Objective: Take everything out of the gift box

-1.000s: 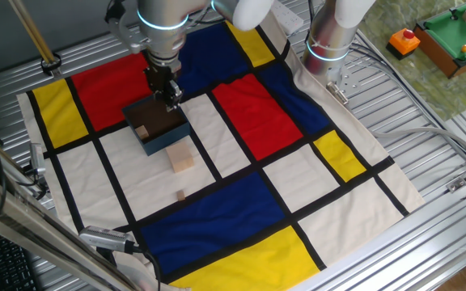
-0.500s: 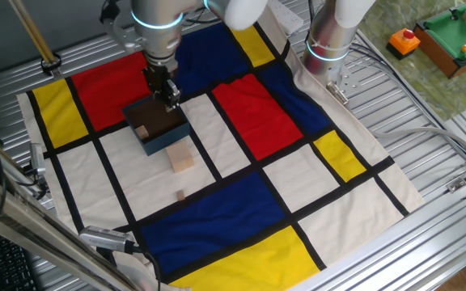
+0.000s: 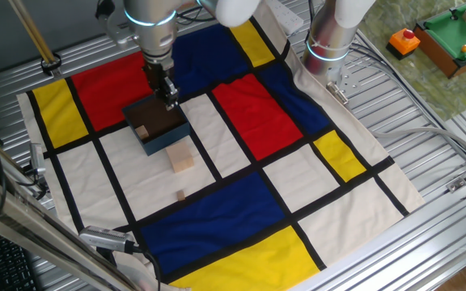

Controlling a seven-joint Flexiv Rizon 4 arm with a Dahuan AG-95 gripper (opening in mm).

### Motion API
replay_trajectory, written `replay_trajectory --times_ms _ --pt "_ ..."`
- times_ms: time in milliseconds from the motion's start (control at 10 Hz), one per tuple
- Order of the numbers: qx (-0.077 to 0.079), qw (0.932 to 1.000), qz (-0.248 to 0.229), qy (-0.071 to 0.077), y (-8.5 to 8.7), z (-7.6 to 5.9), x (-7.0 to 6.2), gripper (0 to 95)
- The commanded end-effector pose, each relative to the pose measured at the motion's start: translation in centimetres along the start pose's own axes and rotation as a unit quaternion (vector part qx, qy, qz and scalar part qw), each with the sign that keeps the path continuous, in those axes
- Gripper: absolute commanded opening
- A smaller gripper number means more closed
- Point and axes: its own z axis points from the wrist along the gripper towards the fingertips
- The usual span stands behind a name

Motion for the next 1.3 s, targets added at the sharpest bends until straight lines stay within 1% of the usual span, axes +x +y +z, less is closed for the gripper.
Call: replay_trajectory --times_ms 100,200,300,400,500,700,800,1000,1100,1200,1300 --pt "0.008 0.9997 0.018 -0.016 0.1 -0.6 0.2 38.0" --pt "0.014 0.9992 0.03 -0.021 0.3 -1.1 0.2 38.0" --pt "0.02 0.9988 0.032 -0.03 0.5 -1.9 0.1 38.0" --pt "0.023 0.9984 0.038 -0.035 0.6 -2.7 0.2 38.0" --pt "0.023 0.9983 0.042 -0.032 0.5 -3.0 0.4 38.0" --pt "0.017 0.998 0.052 -0.031 0.5 -3.1 0.3 38.0" --pt "0.011 0.9984 0.05 -0.026 0.5 -3.2 0.2 38.0" --pt "0.006 0.9985 0.048 -0.025 0.4 -3.1 0.2 38.0" --pt "-0.003 0.9986 0.047 -0.022 0.3 -2.8 0.1 38.0" --pt "-0.006 0.9987 0.047 -0.021 0.2 -2.6 0.0 38.0" --pt "-0.005 0.9988 0.046 -0.017 -0.2 -2.0 -0.1 38.0"
